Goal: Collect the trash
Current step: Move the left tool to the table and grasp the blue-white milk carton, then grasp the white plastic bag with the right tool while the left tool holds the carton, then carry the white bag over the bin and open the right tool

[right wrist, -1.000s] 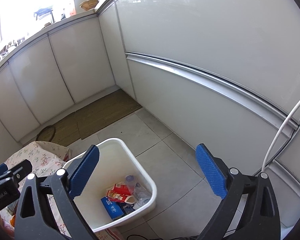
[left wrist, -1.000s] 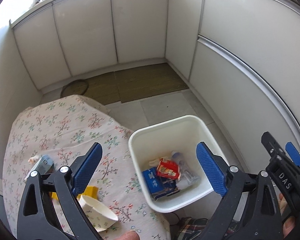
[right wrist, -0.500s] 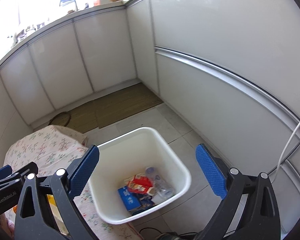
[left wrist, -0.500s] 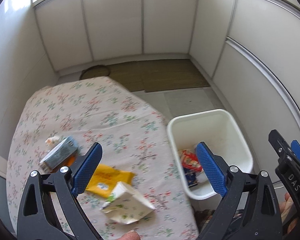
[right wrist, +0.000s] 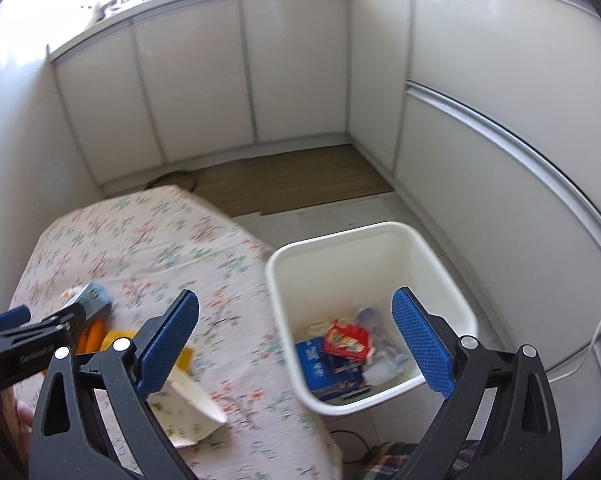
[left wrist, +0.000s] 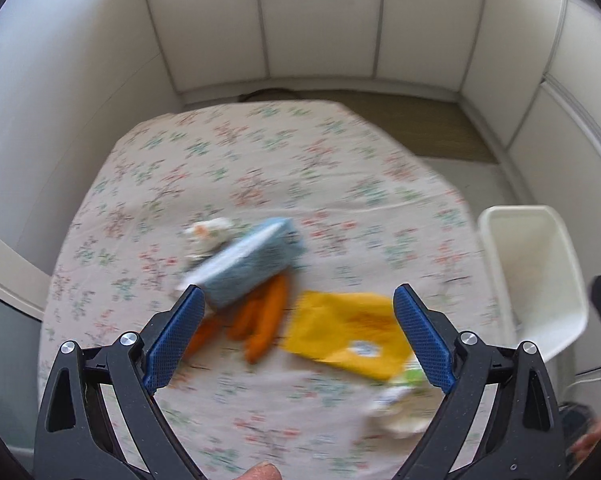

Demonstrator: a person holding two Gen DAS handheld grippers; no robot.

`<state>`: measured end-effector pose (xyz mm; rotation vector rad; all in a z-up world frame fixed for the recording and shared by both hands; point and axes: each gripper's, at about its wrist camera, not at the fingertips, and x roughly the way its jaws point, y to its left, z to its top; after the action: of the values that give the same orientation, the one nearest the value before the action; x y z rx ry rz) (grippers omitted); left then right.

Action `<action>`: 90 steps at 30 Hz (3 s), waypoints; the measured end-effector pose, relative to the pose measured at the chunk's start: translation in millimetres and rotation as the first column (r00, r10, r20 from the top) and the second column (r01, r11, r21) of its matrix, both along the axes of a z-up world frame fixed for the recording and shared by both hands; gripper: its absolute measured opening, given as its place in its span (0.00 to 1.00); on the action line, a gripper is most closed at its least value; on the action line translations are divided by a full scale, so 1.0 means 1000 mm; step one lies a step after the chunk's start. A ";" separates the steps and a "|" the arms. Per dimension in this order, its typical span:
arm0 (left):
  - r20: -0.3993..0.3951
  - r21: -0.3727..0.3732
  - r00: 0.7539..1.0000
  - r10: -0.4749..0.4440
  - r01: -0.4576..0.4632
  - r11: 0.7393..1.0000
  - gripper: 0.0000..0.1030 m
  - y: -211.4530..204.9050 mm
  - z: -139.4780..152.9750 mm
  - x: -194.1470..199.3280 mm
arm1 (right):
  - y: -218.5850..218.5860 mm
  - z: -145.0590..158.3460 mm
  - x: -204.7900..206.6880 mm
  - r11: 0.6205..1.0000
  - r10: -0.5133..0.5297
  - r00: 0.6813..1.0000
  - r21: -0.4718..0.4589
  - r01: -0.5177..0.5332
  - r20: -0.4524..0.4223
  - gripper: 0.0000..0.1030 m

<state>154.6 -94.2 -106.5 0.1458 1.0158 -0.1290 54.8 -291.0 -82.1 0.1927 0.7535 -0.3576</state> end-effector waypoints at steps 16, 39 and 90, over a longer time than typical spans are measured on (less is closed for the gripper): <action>-0.160 0.119 0.980 -0.119 0.138 0.983 0.66 0.022 -0.067 0.062 | 0.037 -0.015 0.017 0.995 0.071 0.991 -0.057 -0.078 -0.110 0.92; 0.102 -0.265 0.968 0.228 -0.195 0.944 0.32 0.205 0.036 0.011 | 0.191 -0.026 0.126 0.916 0.397 0.899 0.017 -0.401 -0.184 0.92; 0.210 -0.386 0.886 0.413 -0.312 0.868 0.33 0.250 0.059 -0.023 | 0.263 0.017 0.149 0.868 0.478 0.878 0.151 -0.474 0.008 0.34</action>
<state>131.5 155.7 -47.1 -0.3432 0.6998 0.0654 204.2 -28.2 -65.5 0.1347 0.8304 0.1696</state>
